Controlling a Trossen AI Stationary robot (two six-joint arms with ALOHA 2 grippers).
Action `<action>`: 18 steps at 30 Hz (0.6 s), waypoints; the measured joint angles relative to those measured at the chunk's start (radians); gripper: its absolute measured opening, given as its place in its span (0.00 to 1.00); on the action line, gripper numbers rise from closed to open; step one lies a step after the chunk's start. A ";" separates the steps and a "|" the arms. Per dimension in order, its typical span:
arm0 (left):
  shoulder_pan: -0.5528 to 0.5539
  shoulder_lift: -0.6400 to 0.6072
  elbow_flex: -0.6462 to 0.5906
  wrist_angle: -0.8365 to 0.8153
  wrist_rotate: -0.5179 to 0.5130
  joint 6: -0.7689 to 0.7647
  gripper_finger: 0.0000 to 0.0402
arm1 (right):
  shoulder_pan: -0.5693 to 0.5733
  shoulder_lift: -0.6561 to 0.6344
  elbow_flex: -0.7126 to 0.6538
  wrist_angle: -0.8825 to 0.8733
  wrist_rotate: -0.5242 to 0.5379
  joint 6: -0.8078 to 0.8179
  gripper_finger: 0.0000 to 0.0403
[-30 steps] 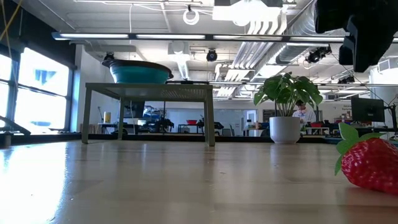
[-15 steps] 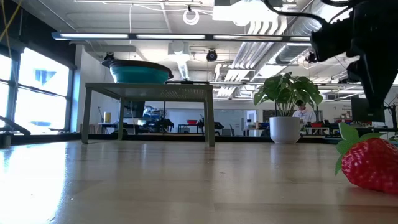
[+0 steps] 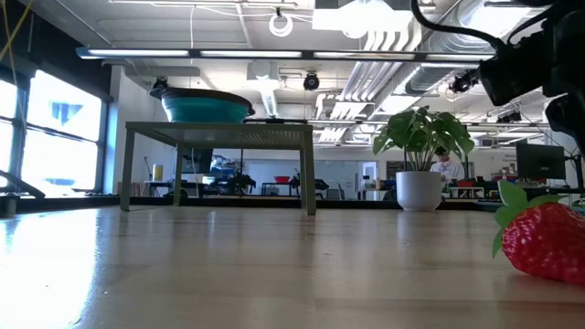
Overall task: Pick & Place Fruit
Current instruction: Put the strawberry into the strainer bowl on the shelf
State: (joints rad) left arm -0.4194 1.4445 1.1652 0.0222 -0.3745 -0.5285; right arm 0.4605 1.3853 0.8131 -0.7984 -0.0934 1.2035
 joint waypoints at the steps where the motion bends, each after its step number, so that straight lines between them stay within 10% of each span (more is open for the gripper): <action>1: 0.000 0.000 0.000 -0.004 0.000 0.000 0.04 | 0.012 0.004 0.000 0.014 0.010 0.015 0.82; 18: 0.000 0.000 0.000 -0.004 0.000 0.000 0.04 | 0.104 0.167 0.000 0.149 0.040 0.147 0.81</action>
State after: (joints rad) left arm -0.4194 1.4445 1.1652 0.0181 -0.3748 -0.5289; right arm 0.5640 1.5519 0.8131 -0.6493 -0.0533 1.3507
